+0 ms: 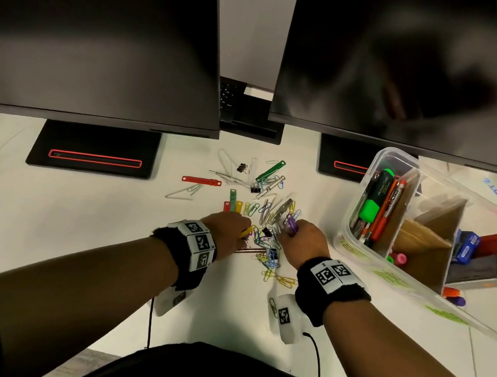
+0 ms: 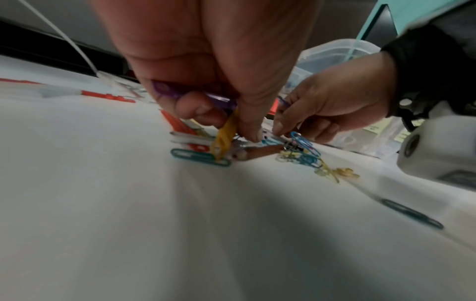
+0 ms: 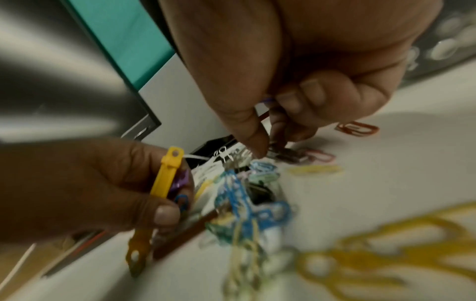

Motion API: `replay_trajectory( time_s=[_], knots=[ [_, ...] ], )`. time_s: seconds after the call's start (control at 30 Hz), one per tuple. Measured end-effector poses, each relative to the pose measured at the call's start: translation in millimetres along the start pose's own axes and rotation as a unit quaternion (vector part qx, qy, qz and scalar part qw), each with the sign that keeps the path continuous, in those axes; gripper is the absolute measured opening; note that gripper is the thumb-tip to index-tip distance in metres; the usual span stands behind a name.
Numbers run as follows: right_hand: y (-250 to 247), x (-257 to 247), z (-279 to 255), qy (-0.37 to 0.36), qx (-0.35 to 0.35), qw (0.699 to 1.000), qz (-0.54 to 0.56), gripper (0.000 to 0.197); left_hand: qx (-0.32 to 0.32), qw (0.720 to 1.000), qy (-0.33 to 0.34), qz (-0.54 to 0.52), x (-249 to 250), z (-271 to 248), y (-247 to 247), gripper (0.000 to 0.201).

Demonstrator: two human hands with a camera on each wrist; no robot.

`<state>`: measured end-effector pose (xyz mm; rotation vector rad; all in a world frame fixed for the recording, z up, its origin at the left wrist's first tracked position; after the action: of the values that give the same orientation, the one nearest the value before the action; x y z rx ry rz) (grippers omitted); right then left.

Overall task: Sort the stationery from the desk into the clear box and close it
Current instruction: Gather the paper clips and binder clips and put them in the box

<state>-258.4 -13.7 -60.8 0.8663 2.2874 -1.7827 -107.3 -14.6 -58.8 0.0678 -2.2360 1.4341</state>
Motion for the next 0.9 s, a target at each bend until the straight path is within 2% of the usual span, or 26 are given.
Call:
replay_trajectory(
  time_s=[0.13,0.2,0.33,0.4,0.5,0.63,0.77,0.9],
  knots=[
    [-11.5,1.0,10.8,0.042,0.053,0.994,0.090,0.013,0.051,0.997,-0.013,-0.056,-11.1,2.3,-15.0,0.026],
    [-15.3,-1.1,17.5,0.045,0.077,0.989,0.121,0.010,0.085,0.991,-0.027,-0.102,-15.4,4.5,-23.4,0.026],
    [-17.8,-6.1,27.4,0.064,0.094,0.981,0.155,0.017,0.082,0.979,-0.068,-0.173,-26.3,13.9,-27.1,0.019],
    [-16.2,-6.7,30.3,0.083,0.093,0.978,0.166,0.019,0.088,0.965,-0.099,-0.228,-34.1,19.5,-28.6,0.019],
    [-15.9,-9.3,36.2,0.103,0.101,0.979,0.147,0.024,0.088,0.945,-0.126,-0.289,-42.4,24.5,-30.2,0.021],
    [-15.4,-18.5,48.0,0.105,0.093,0.987,0.080,0.041,0.089,0.924,-0.153,-0.339,-49.3,29.0,-33.4,0.026],
    [-5.1,-26.6,58.2,0.103,0.049,0.993,0.013,0.054,0.096,0.932,-0.156,-0.312,-56.3,34.3,-42.0,0.029],
    [-3.0,-35.1,59.4,0.083,0.030,0.996,-0.003,0.032,0.162,0.975,-0.102,-0.117,-62.6,40.0,-64.9,0.031]
  ],
)
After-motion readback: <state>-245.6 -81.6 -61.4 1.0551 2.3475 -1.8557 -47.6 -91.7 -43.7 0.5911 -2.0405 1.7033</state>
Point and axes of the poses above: each hand's wrist, its own z-axis towards the middle knuckle, its own y-axis out of the palm, x = y × z, the point moved 7 cm from there along z, towards the middle knuckle, and after that the axes turned 12 degrees about x, right-handed, at the moved point
